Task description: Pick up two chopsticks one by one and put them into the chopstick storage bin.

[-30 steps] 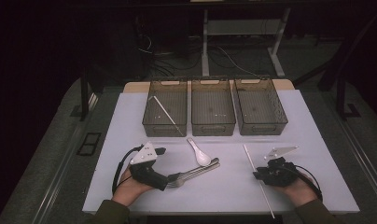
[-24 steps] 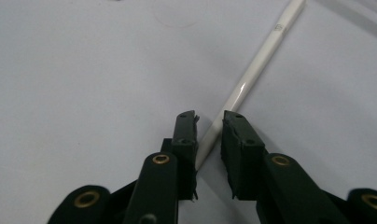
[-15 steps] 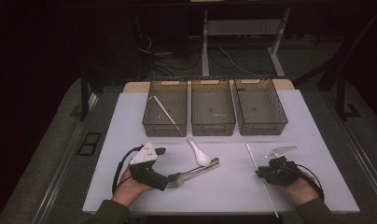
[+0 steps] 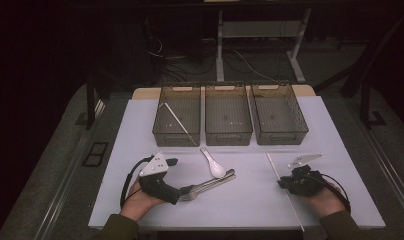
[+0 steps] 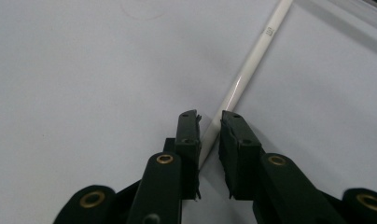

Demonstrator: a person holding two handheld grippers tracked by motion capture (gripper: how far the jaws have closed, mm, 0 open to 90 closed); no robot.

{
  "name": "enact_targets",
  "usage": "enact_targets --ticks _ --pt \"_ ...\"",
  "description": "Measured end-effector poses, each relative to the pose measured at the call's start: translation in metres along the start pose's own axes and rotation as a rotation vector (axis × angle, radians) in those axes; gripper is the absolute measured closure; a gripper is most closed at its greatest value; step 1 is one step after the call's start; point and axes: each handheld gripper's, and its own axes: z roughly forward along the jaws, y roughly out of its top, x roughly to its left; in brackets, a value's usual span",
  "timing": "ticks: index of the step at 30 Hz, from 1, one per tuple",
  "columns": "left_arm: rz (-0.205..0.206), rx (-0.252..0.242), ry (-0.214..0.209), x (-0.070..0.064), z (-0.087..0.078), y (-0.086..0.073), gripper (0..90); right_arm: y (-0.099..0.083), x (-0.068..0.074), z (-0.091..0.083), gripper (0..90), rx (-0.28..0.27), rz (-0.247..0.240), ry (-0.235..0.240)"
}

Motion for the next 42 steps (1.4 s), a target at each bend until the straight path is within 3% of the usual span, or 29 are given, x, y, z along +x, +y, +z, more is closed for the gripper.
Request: enact_targets --ticks 6,12,20,26,30,35,42 --pt "0.001 0.000 -0.002 0.000 0.000 0.000 0.0 0.001 -0.004 0.000 78.7 0.003 -0.021 -0.024" --pt "-0.001 -0.003 -0.001 0.000 0.000 0.000 0.0 0.001 -0.011 -0.001 80.5 0.005 -0.012 -0.055" --pt "0.000 -0.001 -0.003 0.000 0.000 0.000 0.0 0.001 -0.018 -0.002 81.8 0.001 0.017 -0.038" --pt "0.000 0.000 -0.003 0.000 0.000 0.000 0.0 0.000 -0.020 -0.003 81.7 -0.002 0.010 -0.020" --pt "0.000 0.000 -0.003 0.000 0.000 0.000 0.0 0.001 -0.021 -0.002 78.2 -0.011 0.026 -0.005" --pt "-0.003 -0.002 -0.002 0.000 0.001 0.000 0.0 0.014 -0.028 -0.002 71.0 -0.055 0.069 -0.007" --pt "-0.003 -0.001 -0.002 0.001 0.000 0.000 0.0 0.046 -0.040 0.019 71.3 -0.083 0.106 -0.023"
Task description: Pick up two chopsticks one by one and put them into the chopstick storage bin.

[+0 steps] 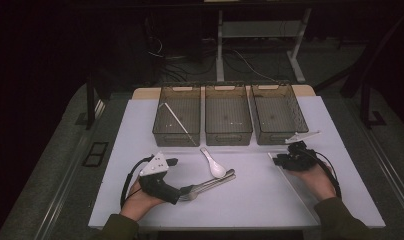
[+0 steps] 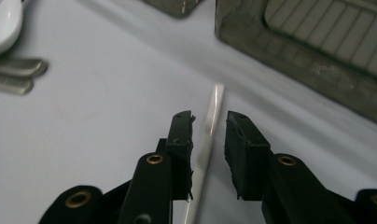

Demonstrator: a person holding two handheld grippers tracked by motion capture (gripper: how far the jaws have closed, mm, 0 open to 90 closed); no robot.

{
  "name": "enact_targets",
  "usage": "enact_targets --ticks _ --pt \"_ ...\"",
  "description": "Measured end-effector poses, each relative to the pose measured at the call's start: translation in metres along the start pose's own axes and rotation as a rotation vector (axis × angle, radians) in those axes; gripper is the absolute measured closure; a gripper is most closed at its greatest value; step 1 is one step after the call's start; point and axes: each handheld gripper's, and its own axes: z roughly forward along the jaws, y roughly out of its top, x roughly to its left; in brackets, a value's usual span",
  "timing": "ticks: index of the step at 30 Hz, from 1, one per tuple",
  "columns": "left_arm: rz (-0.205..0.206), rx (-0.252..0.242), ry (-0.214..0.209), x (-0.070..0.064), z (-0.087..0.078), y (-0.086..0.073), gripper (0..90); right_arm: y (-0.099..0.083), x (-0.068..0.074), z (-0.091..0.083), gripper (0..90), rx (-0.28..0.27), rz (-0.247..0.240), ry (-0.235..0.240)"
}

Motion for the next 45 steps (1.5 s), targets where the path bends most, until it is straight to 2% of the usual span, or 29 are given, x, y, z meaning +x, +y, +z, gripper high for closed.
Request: enact_targets --ticks 8,14,16,20,29,32,34,37,39,45 --pt "-0.002 -0.002 -0.001 0.001 -0.001 0.000 0.0 0.020 -0.004 0.029 75.2 0.012 0.029 -0.011" --pt "-0.001 -0.003 -0.003 0.001 0.000 0.000 0.0 0.021 -0.004 0.032 81.3 0.020 0.018 -0.018" --pt "0.001 -0.004 -0.004 0.000 0.000 0.000 0.0 0.022 -0.002 0.032 82.1 0.019 0.018 0.005" --pt "-0.004 -0.006 -0.002 0.000 -0.001 0.000 0.0 0.029 0.010 0.035 82.6 0.010 -0.021 0.036" --pt "-0.003 -0.006 -0.003 0.001 -0.002 0.000 0.0 0.040 0.050 0.047 82.7 0.018 -0.136 0.127" --pt "-0.004 -0.005 -0.004 0.001 -0.002 0.000 0.0 0.040 0.058 0.052 82.7 0.033 -0.169 0.135" --pt "-0.004 -0.006 -0.004 0.001 -0.002 0.000 0.0 0.040 0.059 0.054 82.5 0.035 -0.174 0.128" --pt "-0.002 -0.004 -0.004 0.001 -0.002 0.000 0.0 0.040 0.059 0.054 81.1 0.032 -0.168 0.132" --pt "-0.003 -0.005 -0.004 0.001 -0.002 0.000 0.0 0.040 0.058 0.050 75.7 0.020 -0.156 0.142" --pt "-0.003 -0.008 -0.003 0.001 -0.002 0.000 0.0 0.034 0.052 0.030 64.7 -0.026 -0.131 0.161"
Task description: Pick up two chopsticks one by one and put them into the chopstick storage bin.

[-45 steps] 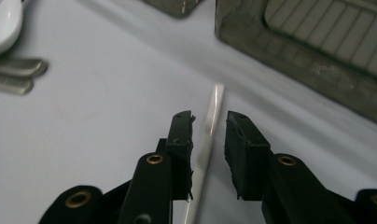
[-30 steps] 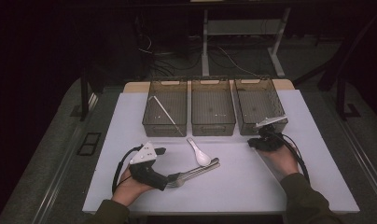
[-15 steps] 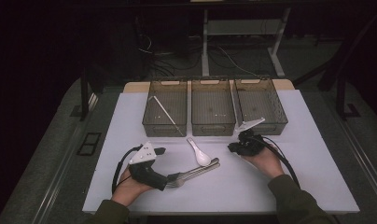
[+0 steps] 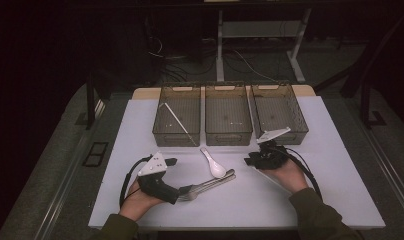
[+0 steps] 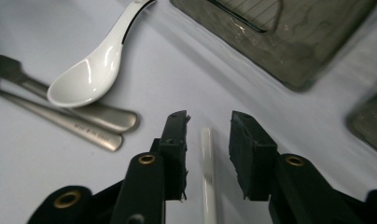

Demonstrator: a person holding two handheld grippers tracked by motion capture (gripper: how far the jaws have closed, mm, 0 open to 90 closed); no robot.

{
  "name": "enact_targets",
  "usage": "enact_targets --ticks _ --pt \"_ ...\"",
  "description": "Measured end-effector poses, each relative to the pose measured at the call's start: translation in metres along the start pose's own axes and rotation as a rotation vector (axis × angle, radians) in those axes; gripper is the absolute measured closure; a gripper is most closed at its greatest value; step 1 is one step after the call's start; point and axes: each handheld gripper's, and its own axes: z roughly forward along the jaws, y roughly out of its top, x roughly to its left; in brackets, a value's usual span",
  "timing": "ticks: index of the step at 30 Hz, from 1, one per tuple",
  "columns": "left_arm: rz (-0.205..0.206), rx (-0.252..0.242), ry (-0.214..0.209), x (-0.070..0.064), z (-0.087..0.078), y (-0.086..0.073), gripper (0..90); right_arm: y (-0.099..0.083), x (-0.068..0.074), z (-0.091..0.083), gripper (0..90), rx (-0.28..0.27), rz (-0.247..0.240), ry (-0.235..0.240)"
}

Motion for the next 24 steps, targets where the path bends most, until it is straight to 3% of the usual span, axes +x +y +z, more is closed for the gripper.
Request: enact_targets --ticks 12,16,24 --pt "-0.002 0.000 0.000 0.000 0.000 0.000 0.0 -0.039 0.002 -0.043 63.1 -0.006 -0.019 -0.021" --pt "0.000 0.003 0.001 0.000 0.000 0.000 0.0 -0.056 0.001 -0.056 64.7 -0.010 -0.003 -0.026" --pt "0.000 0.005 0.001 -0.001 0.000 0.000 0.0 -0.082 -0.001 -0.066 71.7 -0.015 0.007 -0.032"
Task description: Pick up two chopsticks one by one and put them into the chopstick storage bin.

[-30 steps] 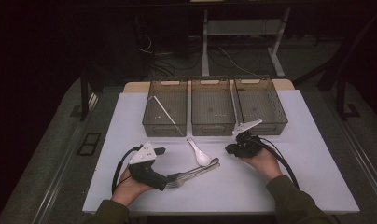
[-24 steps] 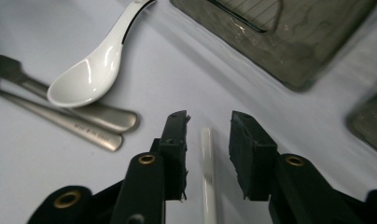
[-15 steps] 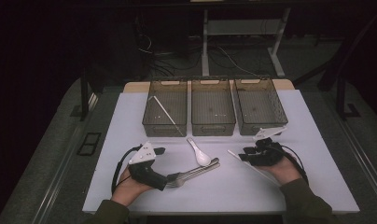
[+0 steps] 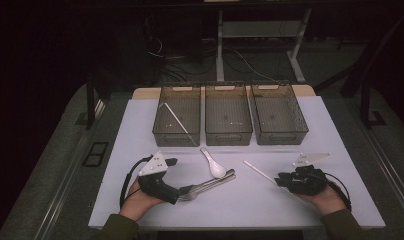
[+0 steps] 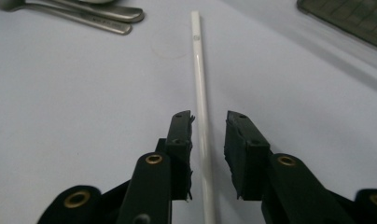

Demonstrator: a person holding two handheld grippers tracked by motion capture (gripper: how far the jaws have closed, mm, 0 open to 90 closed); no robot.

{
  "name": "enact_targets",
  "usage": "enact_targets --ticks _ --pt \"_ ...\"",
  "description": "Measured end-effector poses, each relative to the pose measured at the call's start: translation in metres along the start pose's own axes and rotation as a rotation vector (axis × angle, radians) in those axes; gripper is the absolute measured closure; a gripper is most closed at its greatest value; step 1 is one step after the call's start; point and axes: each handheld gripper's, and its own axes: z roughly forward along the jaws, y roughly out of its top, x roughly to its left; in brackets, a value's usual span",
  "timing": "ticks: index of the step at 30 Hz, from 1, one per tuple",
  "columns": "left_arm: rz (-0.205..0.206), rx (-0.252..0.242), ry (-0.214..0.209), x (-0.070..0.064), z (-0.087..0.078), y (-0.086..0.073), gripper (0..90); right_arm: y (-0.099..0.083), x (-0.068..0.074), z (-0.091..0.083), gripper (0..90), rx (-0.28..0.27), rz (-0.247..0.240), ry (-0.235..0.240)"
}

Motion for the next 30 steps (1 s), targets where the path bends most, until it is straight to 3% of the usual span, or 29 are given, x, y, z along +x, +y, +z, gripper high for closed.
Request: enact_targets --ticks 9,18,20,30 --pt "-0.003 -0.003 -0.002 0.000 0.000 0.000 0.0 -0.002 0.003 0.015 80.0 0.055 -0.034 -0.013" --pt "-0.005 -0.013 -0.001 0.000 -0.001 0.000 0.0 -0.003 0.005 0.015 84.4 0.053 -0.076 -0.041" --pt "-0.006 -0.016 -0.001 0.000 -0.001 0.000 0.0 -0.001 0.005 0.013 84.4 0.041 -0.054 -0.026" --pt "0.000 -0.007 -0.003 0.000 -0.001 0.000 0.0 0.005 0.000 0.000 84.4 -0.007 -0.034 -0.017"
